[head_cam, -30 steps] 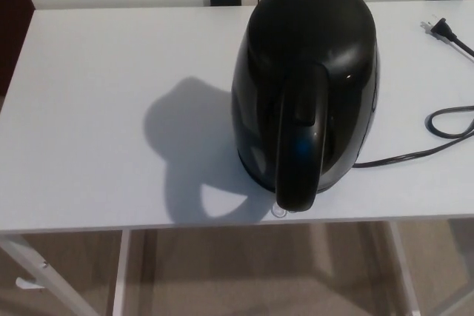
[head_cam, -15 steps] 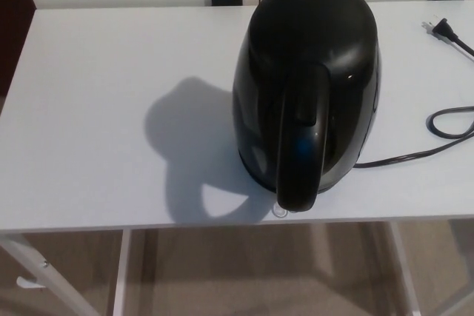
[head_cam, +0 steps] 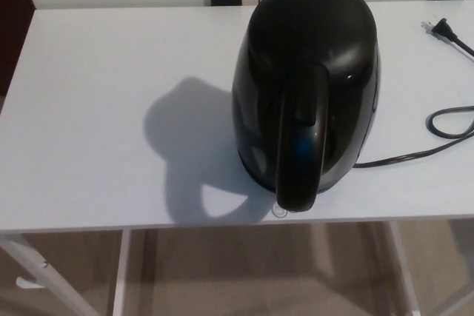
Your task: The robot walk towards a table in front and click the button on the base of the boilling pot using its left middle finger
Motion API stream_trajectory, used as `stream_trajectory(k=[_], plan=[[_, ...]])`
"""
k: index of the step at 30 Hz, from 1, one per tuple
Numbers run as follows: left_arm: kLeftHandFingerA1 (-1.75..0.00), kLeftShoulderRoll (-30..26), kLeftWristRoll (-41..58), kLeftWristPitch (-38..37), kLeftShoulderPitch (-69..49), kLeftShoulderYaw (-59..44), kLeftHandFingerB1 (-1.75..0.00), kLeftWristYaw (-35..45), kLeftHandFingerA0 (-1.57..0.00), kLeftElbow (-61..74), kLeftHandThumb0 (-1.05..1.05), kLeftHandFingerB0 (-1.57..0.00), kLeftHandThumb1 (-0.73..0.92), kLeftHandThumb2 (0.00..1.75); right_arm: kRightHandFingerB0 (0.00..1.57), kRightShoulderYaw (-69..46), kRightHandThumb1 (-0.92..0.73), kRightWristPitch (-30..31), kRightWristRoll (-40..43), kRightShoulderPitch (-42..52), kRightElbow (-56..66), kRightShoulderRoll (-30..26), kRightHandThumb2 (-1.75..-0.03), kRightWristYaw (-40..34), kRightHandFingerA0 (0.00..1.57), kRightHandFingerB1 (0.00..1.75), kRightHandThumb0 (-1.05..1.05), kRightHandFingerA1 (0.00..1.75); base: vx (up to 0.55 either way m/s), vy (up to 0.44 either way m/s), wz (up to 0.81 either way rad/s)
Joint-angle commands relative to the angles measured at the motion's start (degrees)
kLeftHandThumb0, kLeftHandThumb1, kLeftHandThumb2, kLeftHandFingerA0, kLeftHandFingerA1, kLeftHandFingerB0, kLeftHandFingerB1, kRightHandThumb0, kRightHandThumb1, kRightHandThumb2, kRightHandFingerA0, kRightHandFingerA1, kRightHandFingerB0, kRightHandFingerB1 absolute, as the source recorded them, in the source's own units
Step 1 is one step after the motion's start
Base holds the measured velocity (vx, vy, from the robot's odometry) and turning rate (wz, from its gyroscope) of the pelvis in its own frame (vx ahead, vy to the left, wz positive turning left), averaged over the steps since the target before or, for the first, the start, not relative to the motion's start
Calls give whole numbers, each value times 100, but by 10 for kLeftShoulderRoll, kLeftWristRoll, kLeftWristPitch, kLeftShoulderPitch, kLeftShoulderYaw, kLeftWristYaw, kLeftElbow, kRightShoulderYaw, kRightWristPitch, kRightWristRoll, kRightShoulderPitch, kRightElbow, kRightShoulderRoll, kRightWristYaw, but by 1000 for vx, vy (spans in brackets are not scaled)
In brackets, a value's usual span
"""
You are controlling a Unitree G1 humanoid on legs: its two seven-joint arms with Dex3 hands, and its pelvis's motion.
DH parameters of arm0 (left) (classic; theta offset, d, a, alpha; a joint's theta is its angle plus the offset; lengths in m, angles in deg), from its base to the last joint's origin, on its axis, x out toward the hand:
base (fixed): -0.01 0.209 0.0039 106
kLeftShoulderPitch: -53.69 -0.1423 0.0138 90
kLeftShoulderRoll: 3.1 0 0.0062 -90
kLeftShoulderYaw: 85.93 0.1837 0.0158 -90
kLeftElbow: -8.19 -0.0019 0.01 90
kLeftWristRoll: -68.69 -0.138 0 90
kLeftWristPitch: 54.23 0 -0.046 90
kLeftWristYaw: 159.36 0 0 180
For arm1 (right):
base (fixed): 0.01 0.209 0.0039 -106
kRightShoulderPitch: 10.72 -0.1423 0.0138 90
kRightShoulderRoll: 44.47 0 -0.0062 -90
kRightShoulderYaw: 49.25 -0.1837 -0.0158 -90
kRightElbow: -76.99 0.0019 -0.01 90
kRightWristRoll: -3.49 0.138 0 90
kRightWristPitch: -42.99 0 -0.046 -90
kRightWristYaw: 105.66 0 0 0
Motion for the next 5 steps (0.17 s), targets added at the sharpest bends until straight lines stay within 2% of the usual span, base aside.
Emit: stream_trajectory(k=[1, 2, 3, 5], plan=[[-45, -11, 32, -8, 3, 7, -34, 17, -19, -6, -71, -6, 62, 90, 18, -4, -42, 1, 3, -4, -7, -7, -86, -5, 48, 50, -11, 64, 0, 0, 0], [-47, -11, 36, -6, 4, 7, -48, 22, -1, -6, -35, 0, 49, 103, 18, -2, -43, 1, 1, -4, -6, -8, -87, -4, 47, 50, -12, 63, 0, 0, 0], [-45, -11, 39, -6, 4, 7, -34, 23, -19, -6, -70, -6, 62, 89, 18, -2, -43, 0, 1, -4, -5, -9, -87, -5, 47, 50, -12, 63, 0, 0, 0], [-45, -12, 41, -5, 4, 9, -34, 22, -19, -6, -70, -6, 62, 89, 18, -2, -42, 0, 0, -4, -5, -9, -87, -6, 47, 50, -13, 63, 0, 0, 0]])
